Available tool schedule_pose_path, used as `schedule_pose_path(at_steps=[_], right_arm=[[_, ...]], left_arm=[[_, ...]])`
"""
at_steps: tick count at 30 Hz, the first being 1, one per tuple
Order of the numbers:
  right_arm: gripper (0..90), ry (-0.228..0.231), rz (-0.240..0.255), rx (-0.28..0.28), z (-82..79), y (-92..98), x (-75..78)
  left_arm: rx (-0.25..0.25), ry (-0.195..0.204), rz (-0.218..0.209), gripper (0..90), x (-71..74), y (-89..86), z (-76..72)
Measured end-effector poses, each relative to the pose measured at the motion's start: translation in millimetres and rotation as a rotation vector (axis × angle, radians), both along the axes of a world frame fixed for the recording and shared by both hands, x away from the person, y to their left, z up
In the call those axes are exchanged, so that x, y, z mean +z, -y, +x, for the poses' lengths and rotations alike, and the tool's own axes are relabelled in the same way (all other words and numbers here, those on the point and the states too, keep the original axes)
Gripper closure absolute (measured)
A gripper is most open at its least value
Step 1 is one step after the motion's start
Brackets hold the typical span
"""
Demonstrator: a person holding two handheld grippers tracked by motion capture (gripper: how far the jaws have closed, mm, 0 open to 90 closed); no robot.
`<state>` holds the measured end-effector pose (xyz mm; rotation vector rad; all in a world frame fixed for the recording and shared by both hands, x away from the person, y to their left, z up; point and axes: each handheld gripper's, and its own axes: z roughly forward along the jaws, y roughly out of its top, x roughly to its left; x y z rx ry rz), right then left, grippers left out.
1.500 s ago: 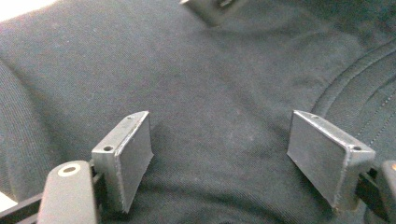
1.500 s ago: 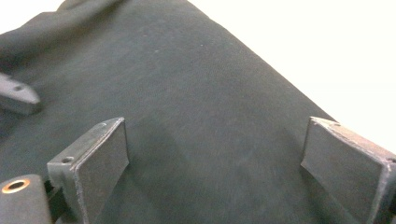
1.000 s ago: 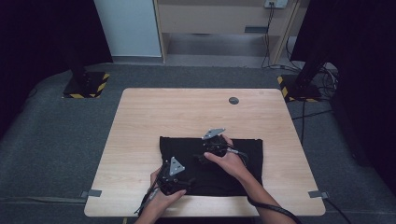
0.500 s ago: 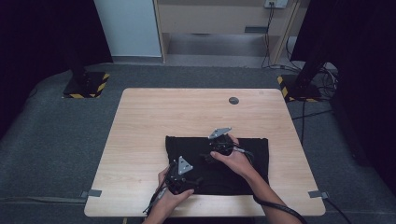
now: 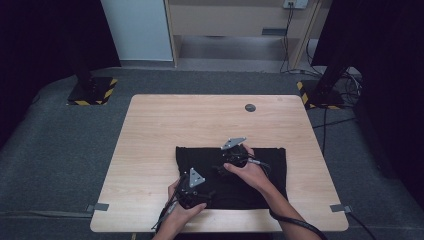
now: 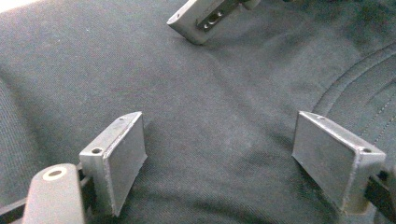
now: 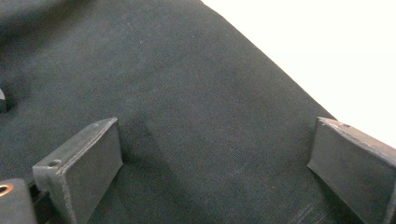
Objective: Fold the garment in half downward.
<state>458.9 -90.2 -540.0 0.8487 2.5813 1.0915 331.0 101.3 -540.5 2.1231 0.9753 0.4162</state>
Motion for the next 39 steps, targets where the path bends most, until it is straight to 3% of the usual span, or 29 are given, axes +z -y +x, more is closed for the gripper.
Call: schedule_pose_path(at_steps=[5, 8, 10, 15, 19, 25, 29, 34, 39], right_arm=[[2.9, -0.001, 0.005, 0.0, 3.5, -3.0, -0.2], [3.2, -0.007, -0.001, -0.002, 4.0, -3.5, 0.6], [5.0, -0.02, -0.015, -0.012, 4.4, -4.7, 3.9], [4.4, 0.012, -0.024, -0.006, -2.6, -4.3, 18.3], [4.6, 0.028, -0.036, -0.004, -11.0, -1.2, 30.1], [4.9, 0.04, -0.046, 0.009, -29.4, 5.5, 39.7], [4.9, 0.049, -0.038, 0.015, -41.9, 9.1, 43.9], [4.6, 0.056, -0.023, 0.034, -58.5, 9.7, 48.6], [4.1, 0.057, -0.012, 0.058, -73.8, 7.6, 52.5]], left_arm=[[0.002, 0.005, -0.007, 16.5, -0.6, -2.9, 2.9], [-0.009, -0.021, -0.032, 13.8, 1.0, -5.2, 5.7], [-0.013, -0.03, -0.027, 12.3, 4.7, -6.0, 7.8], [-0.049, -0.024, -0.042, 10.6, 20.0, -11.5, 11.1], [-0.048, -0.012, -0.053, 9.0, 34.8, -20.6, 15.6], [-0.086, -0.032, -0.047, 7.7, 49.7, -33.3, 29.0], [-0.085, -0.015, -0.056, 7.4, 52.5, -39.3, 37.7], [-0.113, -0.018, -0.009, 7.4, 57.9, -38.0, 49.2], [-0.1, -0.001, -0.01, 7.4, 61.0, -38.4, 56.5]])
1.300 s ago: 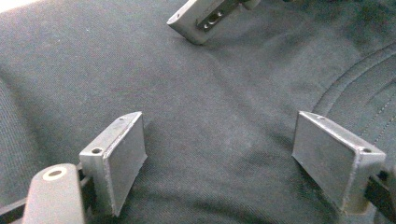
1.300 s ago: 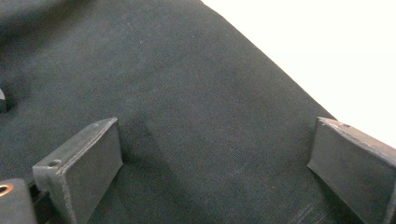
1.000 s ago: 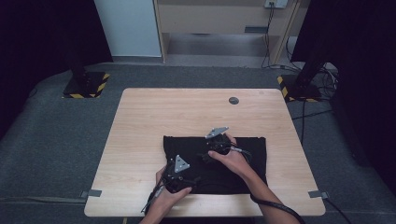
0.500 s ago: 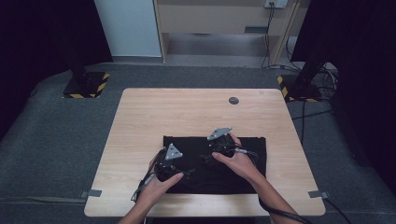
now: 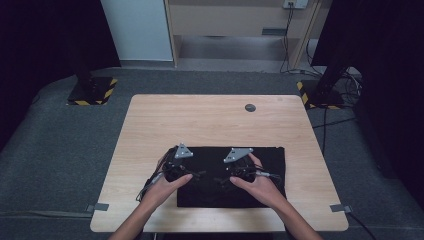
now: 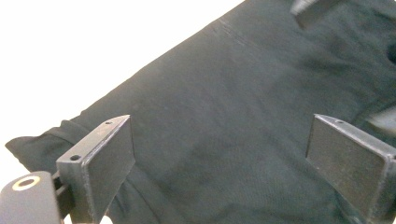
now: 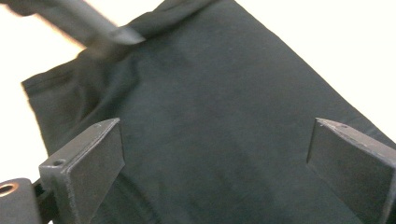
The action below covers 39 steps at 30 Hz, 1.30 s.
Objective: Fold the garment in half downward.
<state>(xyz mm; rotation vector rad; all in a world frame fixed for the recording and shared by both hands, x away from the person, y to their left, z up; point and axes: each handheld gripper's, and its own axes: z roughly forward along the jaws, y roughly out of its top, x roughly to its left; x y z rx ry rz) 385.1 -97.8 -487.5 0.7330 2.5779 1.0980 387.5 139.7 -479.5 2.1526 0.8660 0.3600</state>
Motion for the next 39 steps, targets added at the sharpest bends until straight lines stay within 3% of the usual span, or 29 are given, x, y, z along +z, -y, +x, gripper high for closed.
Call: schedule_pose_path(at_steps=[7, 15, 18, 22, 39], right_arm=[[3.7, 0.004, -0.012, 0.031, -17.0, -4.6, 0.3], [3.9, 0.001, -0.02, 0.058, -24.6, -13.6, -0.6], [4.0, -0.005, -0.019, 0.065, -25.8, -18.8, -0.8], [4.3, -0.013, -0.019, 0.078, -27.1, -28.2, -1.9], [5.3, -0.03, -0.065, 0.127, -33.2, -71.0, -14.4]], left_arm=[[0.025, 0.003, 0.014, 6.7, 4.9, -5.6, 11.9], [0.04, 0.006, 0.026, 6.5, 12.0, -11.9, 26.6], [0.042, -0.003, 0.068, 6.5, 9.6, -12.9, 32.9], [0.049, -0.006, 0.08, 6.5, 7.7, -15.5, 40.0], [0.067, 0.034, 0.061, 6.6, 9.8, -21.1, 68.7]])
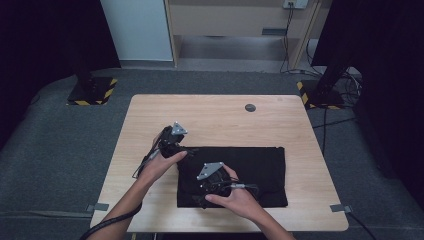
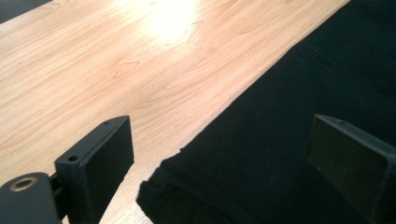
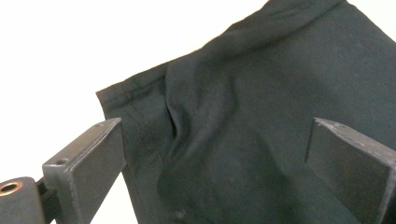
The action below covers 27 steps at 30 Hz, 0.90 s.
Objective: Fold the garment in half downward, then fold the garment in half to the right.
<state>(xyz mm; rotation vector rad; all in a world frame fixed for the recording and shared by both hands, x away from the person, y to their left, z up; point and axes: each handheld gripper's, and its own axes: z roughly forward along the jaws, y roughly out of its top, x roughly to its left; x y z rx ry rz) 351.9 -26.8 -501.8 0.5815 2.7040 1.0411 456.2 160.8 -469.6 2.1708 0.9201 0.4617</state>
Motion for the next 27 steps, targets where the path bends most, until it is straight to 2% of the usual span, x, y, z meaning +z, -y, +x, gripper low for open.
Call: schedule_pose_path(at_steps=[4, 9, 13, 20, 27], right_arm=[[5.3, -0.002, -0.002, 0.006, -0.5, -8.4, -0.7], [5.5, -0.004, -0.002, 0.01, -1.6, -18.0, -3.0], [5.5, -0.005, -0.015, 0.021, -3.6, -23.2, -7.3], [6.0, -0.018, -0.025, 0.019, -7.3, -25.2, -15.2], [6.0, -0.008, -0.022, 0.015, -11.6, -22.9, -16.6]], left_arm=[[0.004, 0.002, -0.001, 6.5, -1.1, -2.6, 4.3], [-0.022, 0.003, 0.034, 6.5, -4.8, -5.2, 8.1], [-0.019, 0.005, 0.032, 6.5, -5.3, -7.3, 12.9], [-0.015, 0.012, 0.043, 6.6, -5.1, -7.6, 23.9], [-0.011, 0.012, 0.054, 7.1, -9.6, -7.0, 32.3]])
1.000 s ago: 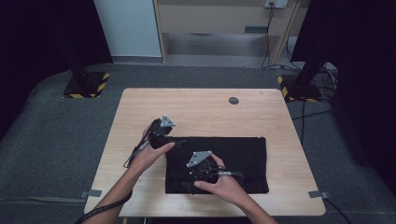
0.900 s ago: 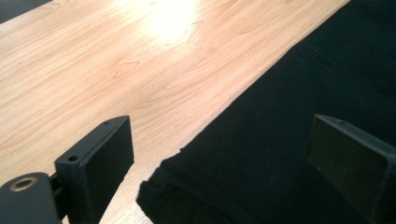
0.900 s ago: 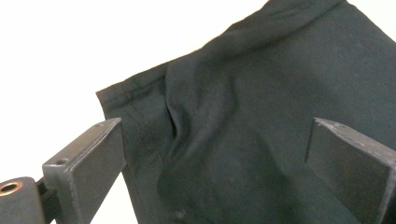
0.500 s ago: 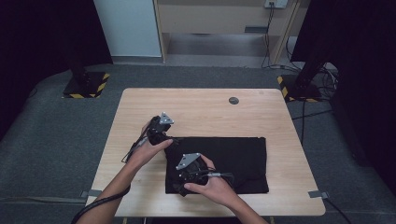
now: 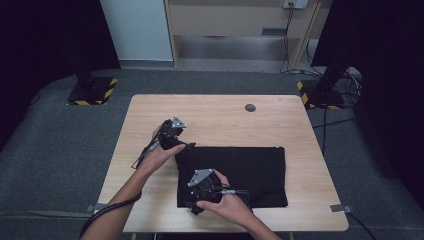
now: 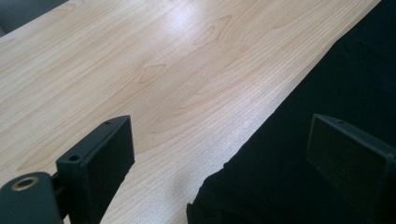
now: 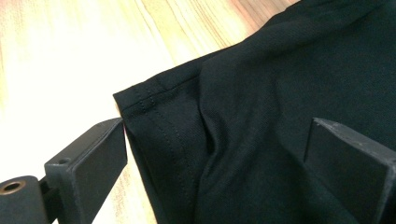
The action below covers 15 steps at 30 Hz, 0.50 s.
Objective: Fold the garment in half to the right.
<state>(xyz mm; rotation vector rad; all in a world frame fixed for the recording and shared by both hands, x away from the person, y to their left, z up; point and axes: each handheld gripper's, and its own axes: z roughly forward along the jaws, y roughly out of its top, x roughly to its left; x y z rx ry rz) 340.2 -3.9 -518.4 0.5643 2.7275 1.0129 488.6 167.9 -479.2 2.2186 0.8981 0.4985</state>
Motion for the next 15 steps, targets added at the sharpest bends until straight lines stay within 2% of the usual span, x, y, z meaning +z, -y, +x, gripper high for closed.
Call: schedule_pose_path(at_steps=[5, 9, 15], right_arm=[[6.5, 0.01, 0.003, -0.002, -1.9, 0.6, 0.7], [7.2, 0.002, 0.011, -0.009, -3.1, 0.9, 0.5], [7.4, 0.0, 0.013, -0.004, -4.6, -1.1, -0.8]], left_arm=[[0.015, -0.007, 0.007, 7.6, -7.4, -1.5, 6.5], [0.025, -0.027, 0.007, 8.3, -17.0, -4.2, 10.5], [0.032, -0.053, -0.004, 10.2, -24.7, -9.0, 9.7]])
